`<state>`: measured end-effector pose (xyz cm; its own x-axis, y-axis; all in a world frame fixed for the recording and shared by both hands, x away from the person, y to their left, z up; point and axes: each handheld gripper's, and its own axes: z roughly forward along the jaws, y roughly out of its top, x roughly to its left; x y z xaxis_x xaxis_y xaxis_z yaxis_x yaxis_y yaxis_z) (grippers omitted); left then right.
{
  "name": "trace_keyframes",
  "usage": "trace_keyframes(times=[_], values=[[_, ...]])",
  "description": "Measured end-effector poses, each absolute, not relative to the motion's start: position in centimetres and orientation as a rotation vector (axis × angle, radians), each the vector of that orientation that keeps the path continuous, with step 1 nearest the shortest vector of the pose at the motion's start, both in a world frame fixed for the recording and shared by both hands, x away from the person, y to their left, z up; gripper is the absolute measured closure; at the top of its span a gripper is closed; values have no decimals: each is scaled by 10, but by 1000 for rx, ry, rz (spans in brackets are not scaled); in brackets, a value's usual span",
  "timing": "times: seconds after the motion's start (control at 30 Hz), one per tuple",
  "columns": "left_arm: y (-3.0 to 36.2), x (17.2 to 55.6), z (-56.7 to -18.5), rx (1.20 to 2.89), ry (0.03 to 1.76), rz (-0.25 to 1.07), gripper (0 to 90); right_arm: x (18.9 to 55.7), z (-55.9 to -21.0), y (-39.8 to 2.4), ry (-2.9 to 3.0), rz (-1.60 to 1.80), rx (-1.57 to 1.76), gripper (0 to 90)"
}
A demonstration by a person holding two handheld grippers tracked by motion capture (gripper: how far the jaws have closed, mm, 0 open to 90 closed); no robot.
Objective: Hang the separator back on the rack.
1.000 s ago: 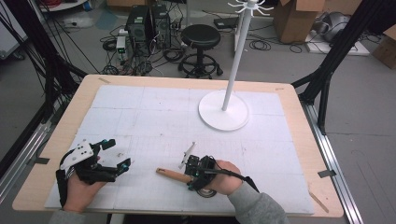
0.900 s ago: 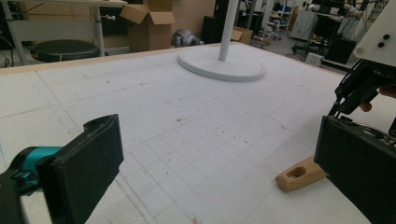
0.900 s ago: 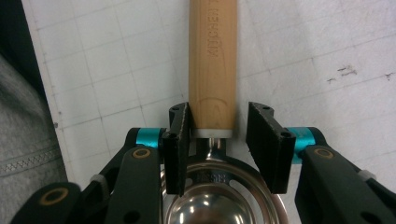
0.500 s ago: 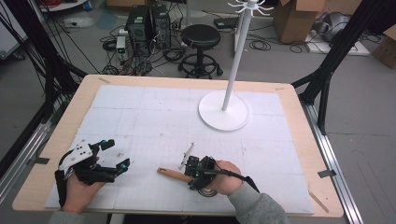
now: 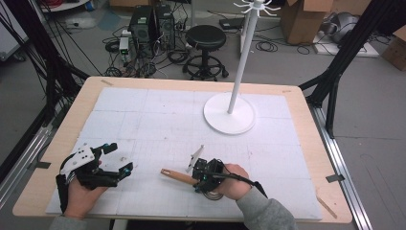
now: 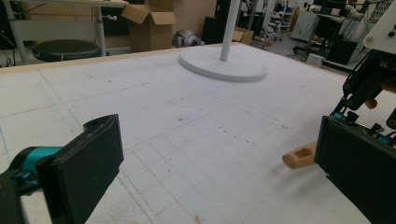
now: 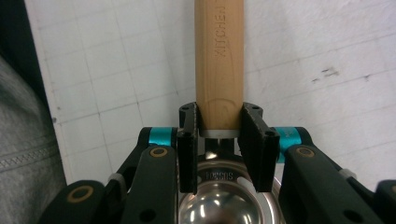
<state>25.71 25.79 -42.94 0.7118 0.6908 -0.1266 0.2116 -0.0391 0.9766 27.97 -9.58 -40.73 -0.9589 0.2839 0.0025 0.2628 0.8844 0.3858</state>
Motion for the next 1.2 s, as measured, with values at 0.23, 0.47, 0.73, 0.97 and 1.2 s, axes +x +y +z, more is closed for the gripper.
trace_keyframes(times=[0.23, 0.47, 0.73, 0.97, 1.2], values=[[258, 257, -429, 1601, 749, 454, 18, 281, -402, -101, 2975, 661, 441, 698], [258, 258, -429, 1601, 747, 453, 18, 281, -398, -107, 2961, 719, 454, 698], [258, 259, -429, 1598, 751, 452, 18, 282, -390, -117, 2925, 801, 462, 699], [257, 259, -429, 1598, 749, 453, 18, 284, -382, -126, 2887, 880, 484, 699], [258, 259, -429, 1598, 746, 455, 18, 286, -376, -135, 2859, 971, 489, 699]])
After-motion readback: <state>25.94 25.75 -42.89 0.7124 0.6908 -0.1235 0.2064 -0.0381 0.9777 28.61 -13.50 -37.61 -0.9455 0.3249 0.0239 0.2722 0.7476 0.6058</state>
